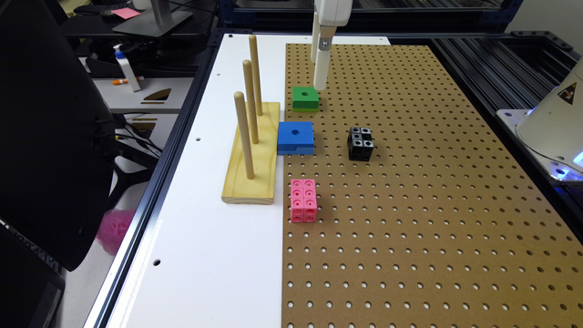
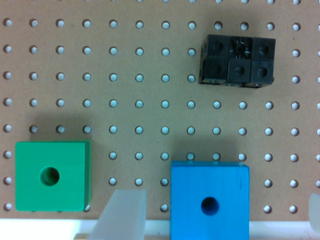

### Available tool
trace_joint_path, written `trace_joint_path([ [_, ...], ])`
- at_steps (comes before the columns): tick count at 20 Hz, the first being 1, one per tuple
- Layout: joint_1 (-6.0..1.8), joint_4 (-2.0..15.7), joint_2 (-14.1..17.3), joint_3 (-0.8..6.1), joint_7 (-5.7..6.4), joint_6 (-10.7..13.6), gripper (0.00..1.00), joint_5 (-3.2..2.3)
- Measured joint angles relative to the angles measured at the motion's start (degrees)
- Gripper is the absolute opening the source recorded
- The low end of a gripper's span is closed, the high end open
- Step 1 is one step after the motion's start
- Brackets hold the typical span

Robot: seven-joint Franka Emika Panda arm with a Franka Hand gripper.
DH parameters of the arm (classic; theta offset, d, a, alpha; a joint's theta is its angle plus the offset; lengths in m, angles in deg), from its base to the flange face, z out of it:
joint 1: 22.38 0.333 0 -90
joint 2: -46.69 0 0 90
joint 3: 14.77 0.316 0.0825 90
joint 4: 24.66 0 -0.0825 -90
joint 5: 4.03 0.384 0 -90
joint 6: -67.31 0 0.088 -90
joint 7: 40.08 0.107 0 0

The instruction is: Pick up blue block.

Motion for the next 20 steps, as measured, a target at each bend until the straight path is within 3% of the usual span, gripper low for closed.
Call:
trace_joint_path([
  [5, -0.01, 0.09, 4.7, -0.02, 0.00, -4.7, 1.00, -0.02],
  [17, 0.04, 0.95, 5.7, 0.17, 0.01, -5.1, 1.00, -0.02],
  [20, 0.04, 0.98, 9.5, 0.17, 0.01, -8.8, 1.00, -0.04],
])
